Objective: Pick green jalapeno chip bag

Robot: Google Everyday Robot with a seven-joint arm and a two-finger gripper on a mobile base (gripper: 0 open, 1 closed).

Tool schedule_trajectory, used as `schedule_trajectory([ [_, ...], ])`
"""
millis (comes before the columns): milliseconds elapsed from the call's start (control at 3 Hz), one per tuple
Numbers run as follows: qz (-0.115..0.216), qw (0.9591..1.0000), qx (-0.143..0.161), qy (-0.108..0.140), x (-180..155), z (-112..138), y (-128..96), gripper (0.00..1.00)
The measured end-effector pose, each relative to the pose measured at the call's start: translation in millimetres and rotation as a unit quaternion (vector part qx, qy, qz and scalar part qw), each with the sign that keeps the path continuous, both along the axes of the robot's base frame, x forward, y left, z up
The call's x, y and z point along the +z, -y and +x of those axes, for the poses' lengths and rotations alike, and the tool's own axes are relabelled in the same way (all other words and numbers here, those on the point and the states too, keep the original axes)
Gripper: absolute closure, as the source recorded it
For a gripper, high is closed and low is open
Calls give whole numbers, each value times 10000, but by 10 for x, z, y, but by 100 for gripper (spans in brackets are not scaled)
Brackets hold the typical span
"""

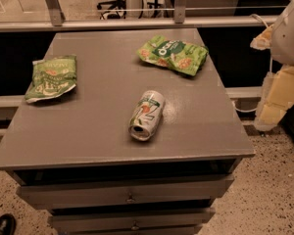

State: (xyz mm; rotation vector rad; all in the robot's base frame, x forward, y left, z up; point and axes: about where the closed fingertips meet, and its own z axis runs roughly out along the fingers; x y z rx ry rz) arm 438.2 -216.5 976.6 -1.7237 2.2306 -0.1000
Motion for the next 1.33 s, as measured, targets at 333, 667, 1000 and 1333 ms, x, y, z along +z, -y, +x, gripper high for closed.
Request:
schedule_trajectory([
  [333, 0, 10000, 0, 1, 0, 0, 0, 0],
  [667, 213, 9997, 63, 71, -47, 180, -189, 0],
  [1000, 627, 9979, 122, 60, -254, 532, -569, 0],
  [1333, 1298, 9914, 178, 57, -531, 1055, -1258, 0],
])
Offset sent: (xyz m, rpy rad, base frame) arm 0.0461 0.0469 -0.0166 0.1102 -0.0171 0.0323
